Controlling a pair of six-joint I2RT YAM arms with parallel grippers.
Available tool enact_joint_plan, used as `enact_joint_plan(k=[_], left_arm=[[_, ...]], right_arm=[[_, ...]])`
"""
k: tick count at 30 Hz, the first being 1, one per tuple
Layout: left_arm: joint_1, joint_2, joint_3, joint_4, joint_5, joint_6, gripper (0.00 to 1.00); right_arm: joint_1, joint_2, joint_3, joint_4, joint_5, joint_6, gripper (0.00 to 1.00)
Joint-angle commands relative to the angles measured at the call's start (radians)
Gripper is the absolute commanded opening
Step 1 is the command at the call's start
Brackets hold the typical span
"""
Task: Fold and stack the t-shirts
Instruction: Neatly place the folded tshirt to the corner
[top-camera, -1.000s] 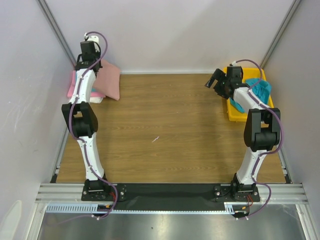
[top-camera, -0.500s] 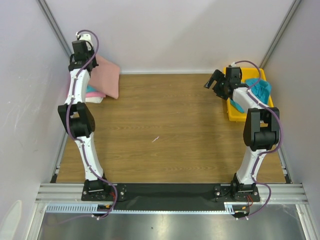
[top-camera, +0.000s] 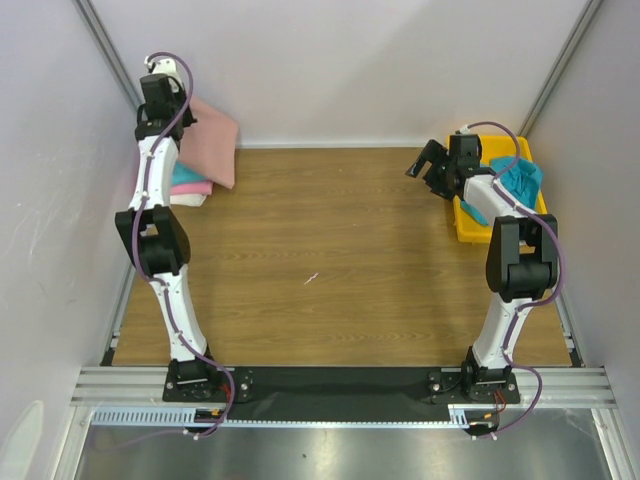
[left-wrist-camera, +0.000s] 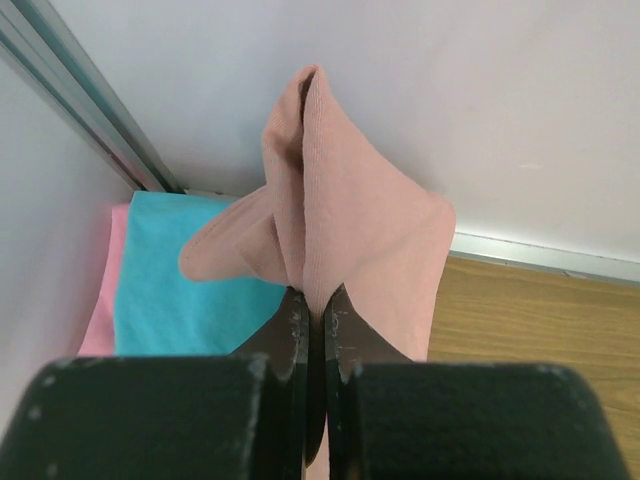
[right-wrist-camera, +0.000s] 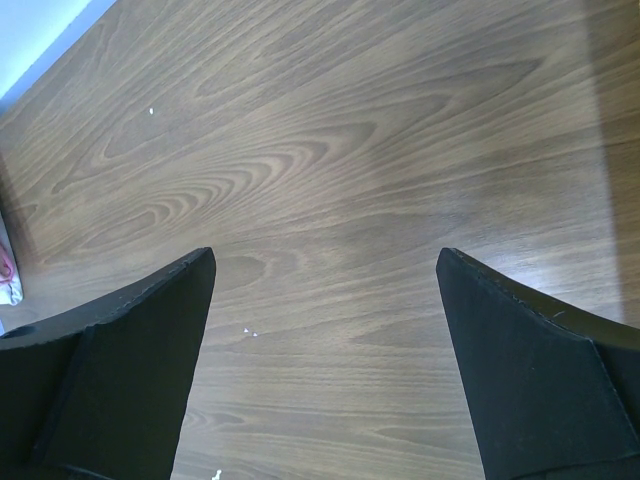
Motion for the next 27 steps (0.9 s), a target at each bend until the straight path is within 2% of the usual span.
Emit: enact_joint_plan(k=[1,13,20,27], left_arm=[[0.028,-0.075,0.062,0.098,-0.016,-0.011,0.00],[0.074,-0.062,0.098,0.134,0.016,-0.011,0.00],[0.097,-0.011,0.077,0.088,0.017,0.016,0.00],[0.125,0.038,0.046,0.089,-0.049,0.033,0.00]], right_arm=[[0.006,0.008,0.035,-0.004,0.000,-0.002,0.98],[0.009,0.031,0.050,-0.007,-0.010,0.007,0.98],[0.014,0.038,0.058,-0.024,-0.006,0.004,0.98],[0.017,0.043,0.066,-0.042,0.003,-0.002,0.99]])
